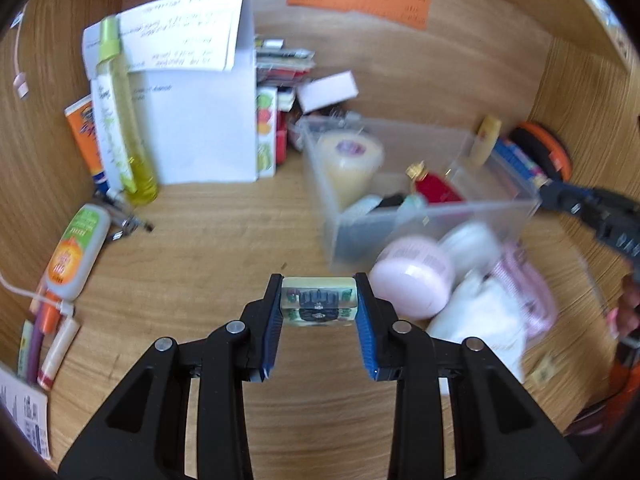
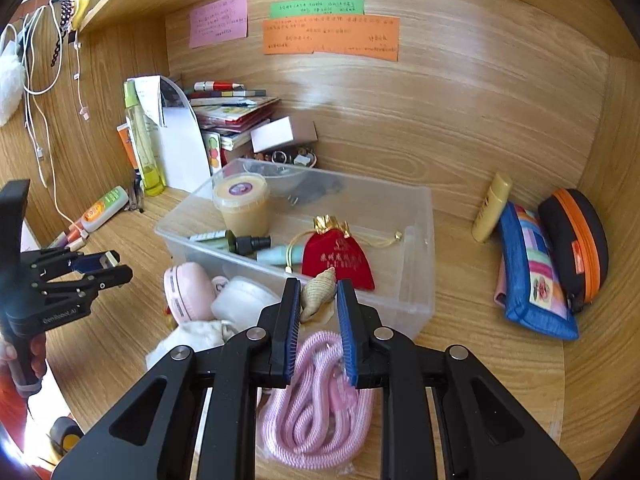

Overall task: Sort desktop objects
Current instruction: 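Lift and carry the dice block and shell over the clear box with both tools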

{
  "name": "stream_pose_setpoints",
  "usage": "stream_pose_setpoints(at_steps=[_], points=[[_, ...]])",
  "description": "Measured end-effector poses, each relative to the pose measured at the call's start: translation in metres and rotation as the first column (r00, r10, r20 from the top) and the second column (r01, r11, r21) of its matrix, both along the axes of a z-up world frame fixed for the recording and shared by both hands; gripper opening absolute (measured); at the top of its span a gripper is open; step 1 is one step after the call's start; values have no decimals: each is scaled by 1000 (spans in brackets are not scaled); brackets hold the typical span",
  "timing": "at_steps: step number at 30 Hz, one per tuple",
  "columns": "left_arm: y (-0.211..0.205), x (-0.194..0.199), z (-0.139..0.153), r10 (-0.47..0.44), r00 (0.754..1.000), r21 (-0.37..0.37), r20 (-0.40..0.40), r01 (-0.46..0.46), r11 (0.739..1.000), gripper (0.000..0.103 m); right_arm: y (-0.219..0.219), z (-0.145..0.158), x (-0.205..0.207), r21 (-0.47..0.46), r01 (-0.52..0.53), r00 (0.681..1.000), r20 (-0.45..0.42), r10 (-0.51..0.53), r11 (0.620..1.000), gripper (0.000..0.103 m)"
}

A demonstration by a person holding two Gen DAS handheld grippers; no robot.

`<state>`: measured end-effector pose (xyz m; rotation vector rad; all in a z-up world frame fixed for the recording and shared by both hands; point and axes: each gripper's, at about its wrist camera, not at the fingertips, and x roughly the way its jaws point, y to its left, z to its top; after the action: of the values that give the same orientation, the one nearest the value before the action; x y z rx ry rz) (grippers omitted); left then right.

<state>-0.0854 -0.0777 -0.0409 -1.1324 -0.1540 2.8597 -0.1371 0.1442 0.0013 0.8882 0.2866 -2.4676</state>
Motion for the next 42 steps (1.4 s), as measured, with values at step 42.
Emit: stream_pose_setpoints(at_steps=[42], points=[[76, -114, 6, -163, 986, 5, 39, 163, 987, 33, -18, -32, -96, 10, -23, 994, 103, 22, 1000, 17]])
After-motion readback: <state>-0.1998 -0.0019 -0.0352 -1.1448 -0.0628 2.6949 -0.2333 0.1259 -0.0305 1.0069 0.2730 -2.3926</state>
